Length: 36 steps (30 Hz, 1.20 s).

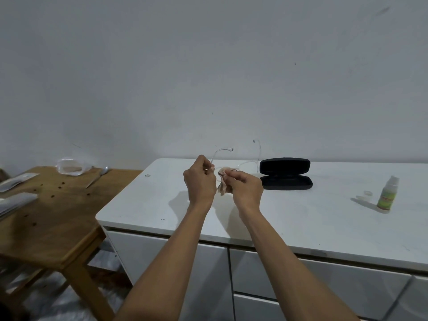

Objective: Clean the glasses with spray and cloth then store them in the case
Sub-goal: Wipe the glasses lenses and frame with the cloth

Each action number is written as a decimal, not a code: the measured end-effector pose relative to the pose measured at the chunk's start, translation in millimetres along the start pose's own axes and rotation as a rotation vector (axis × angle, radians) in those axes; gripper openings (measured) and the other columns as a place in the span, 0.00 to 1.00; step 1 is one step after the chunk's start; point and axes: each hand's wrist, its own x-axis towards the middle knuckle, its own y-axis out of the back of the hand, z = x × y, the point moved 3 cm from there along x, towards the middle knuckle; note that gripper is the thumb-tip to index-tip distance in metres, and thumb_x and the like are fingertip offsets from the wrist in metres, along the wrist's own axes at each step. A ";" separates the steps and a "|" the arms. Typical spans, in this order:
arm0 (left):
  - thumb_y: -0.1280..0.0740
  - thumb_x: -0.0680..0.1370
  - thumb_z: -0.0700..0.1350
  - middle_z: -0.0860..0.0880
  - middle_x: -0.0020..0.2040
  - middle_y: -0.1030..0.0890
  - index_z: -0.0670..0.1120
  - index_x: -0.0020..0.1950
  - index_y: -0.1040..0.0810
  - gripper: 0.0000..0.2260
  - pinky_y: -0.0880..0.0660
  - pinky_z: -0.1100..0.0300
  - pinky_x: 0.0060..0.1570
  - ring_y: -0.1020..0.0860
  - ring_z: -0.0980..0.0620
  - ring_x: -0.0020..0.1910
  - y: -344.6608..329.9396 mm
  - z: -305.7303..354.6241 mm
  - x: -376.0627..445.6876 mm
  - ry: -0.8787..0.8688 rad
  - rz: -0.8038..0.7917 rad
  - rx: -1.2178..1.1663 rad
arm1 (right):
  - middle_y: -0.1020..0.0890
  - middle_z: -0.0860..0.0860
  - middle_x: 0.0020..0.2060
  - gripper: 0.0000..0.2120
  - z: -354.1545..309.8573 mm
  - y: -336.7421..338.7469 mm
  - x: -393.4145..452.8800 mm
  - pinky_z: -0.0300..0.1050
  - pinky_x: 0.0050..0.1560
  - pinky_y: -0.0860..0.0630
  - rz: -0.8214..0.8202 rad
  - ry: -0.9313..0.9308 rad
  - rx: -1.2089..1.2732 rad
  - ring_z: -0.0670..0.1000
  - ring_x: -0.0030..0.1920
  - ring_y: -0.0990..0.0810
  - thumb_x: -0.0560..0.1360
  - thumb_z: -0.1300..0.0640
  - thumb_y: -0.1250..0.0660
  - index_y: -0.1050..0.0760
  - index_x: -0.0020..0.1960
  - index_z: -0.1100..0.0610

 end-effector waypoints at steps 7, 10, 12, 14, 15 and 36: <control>0.31 0.76 0.31 0.49 0.38 0.17 0.42 0.47 0.19 0.07 0.22 0.61 0.38 0.19 0.51 0.36 27.7 -26.4 18.9 0.005 0.090 -0.001 | 0.11 0.51 0.37 0.07 -5.5 23.4 12.3 0.55 0.48 0.14 0.059 0.032 -0.044 0.56 0.38 0.12 0.75 0.69 0.28 0.13 0.45 0.59; 0.31 0.76 0.31 0.47 0.36 0.17 0.43 0.44 0.18 0.08 0.21 0.54 0.39 0.18 0.47 0.36 41.2 -48.7 25.1 -0.001 0.078 0.037 | 0.13 0.46 0.32 0.09 -12.5 36.1 18.7 0.43 0.41 0.15 0.123 0.053 -0.053 0.47 0.35 0.13 0.75 0.68 0.28 0.15 0.44 0.55; 0.30 0.75 0.29 0.47 0.36 0.17 0.43 0.42 0.18 0.09 0.22 0.57 0.39 0.17 0.47 0.37 48.8 -61.5 24.1 0.012 0.079 0.063 | 0.14 0.47 0.31 0.10 -15.6 43.8 23.2 0.38 0.37 0.17 0.151 0.076 -0.058 0.46 0.34 0.13 0.75 0.68 0.28 0.15 0.44 0.54; 0.29 0.74 0.28 0.47 0.38 0.16 0.42 0.41 0.18 0.09 0.25 0.64 0.40 0.17 0.48 0.38 54.9 -72.9 21.5 0.016 0.085 0.090 | 0.14 0.51 0.33 0.08 -15.1 49.0 29.2 0.42 0.40 0.15 0.163 0.083 -0.067 0.49 0.37 0.13 0.75 0.66 0.28 0.14 0.45 0.54; 0.29 0.73 0.28 0.47 0.39 0.15 0.41 0.42 0.17 0.08 0.27 0.67 0.40 0.17 0.49 0.39 57.4 -78.1 20.0 0.022 0.087 0.108 | 0.14 0.53 0.35 0.07 -15.2 51.3 32.0 0.46 0.42 0.14 0.168 0.083 -0.085 0.51 0.38 0.13 0.75 0.65 0.27 0.14 0.45 0.54; 0.39 0.69 0.22 0.40 0.62 0.19 0.40 0.62 0.20 0.26 0.24 0.48 0.61 0.21 0.39 0.61 80.0 -100.1 7.0 -0.167 -0.200 0.480 | 0.14 0.47 0.32 0.10 -55.7 47.8 47.9 0.43 0.36 0.24 -0.146 0.103 -0.739 0.49 0.36 0.18 0.74 0.56 0.30 0.15 0.35 0.50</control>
